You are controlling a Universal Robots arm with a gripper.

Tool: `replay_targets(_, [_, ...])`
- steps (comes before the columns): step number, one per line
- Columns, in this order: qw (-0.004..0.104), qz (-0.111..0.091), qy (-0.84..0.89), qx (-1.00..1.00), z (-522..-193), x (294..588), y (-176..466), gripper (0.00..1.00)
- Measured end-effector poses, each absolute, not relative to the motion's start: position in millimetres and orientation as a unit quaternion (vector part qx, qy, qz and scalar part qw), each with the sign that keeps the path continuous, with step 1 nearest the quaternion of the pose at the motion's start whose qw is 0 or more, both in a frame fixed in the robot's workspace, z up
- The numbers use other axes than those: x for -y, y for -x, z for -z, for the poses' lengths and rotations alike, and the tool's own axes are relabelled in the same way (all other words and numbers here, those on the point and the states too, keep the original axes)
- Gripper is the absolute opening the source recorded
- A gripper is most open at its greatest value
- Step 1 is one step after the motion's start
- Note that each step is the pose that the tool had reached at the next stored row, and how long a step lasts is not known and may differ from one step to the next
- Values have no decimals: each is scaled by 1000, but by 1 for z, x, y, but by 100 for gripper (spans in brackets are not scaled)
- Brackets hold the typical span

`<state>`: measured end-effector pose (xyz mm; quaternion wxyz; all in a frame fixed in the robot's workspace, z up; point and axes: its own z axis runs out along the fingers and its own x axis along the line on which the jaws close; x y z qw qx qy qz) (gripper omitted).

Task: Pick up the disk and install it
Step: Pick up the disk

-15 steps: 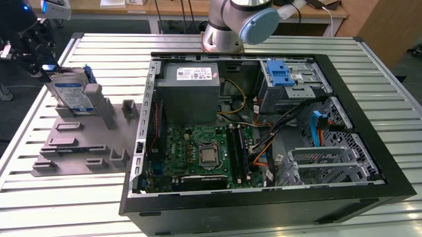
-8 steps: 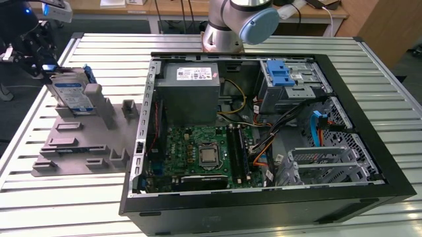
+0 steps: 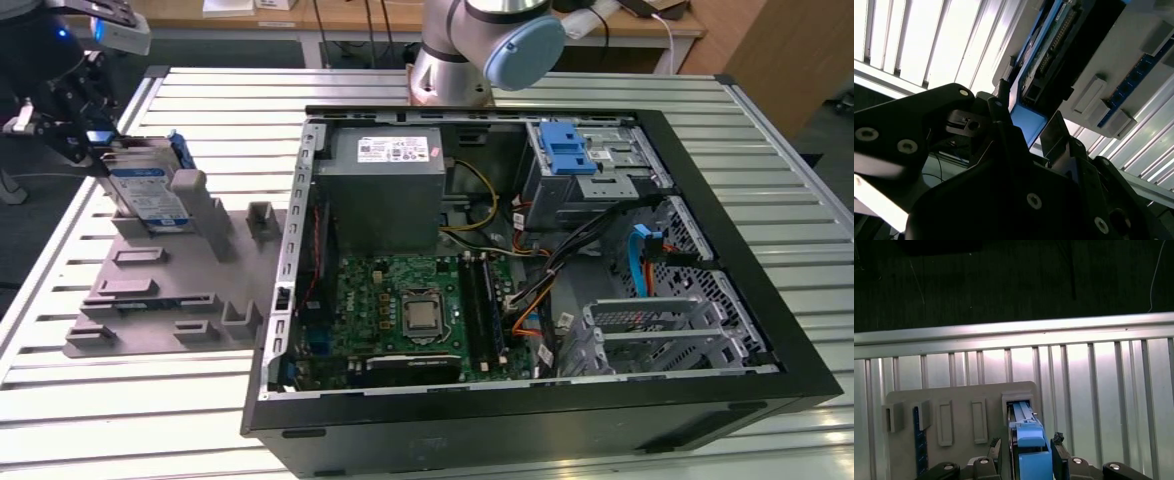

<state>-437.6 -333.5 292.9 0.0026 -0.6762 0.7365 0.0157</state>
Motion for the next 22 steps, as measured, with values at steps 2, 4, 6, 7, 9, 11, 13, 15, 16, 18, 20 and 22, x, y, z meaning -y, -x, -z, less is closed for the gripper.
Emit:
replay_targets(2, [2, -16, 676, -736, -293, 333, 438, 51])
replay_targets(4, [3, -16, 676, -736, -293, 333, 438, 51])
replay_targets(6, [3, -16, 676, -737, -292, 333, 438, 51])
replay_targets(7, [3, -16, 676, -737, -292, 333, 438, 51])
replay_targets(9, [3, -16, 676, -737, -292, 333, 438, 51])
replay_targets(11, [3, -16, 676, -737, -291, 332, 438, 51])
replay_targets(13, [3, -16, 676, -736, -291, 332, 438, 51])
replay_targets(15, [3, -16, 676, -736, -290, 332, 438, 51])
replay_targets(16, [3, -16, 676, -736, -290, 332, 438, 51])
replay_targets(18, [3, -16, 676, -736, -290, 332, 438, 51])
replay_targets(20, [3, -16, 676, -737, -290, 332, 438, 49])
replay_targets(22, [3, -16, 676, -736, -290, 332, 438, 42])
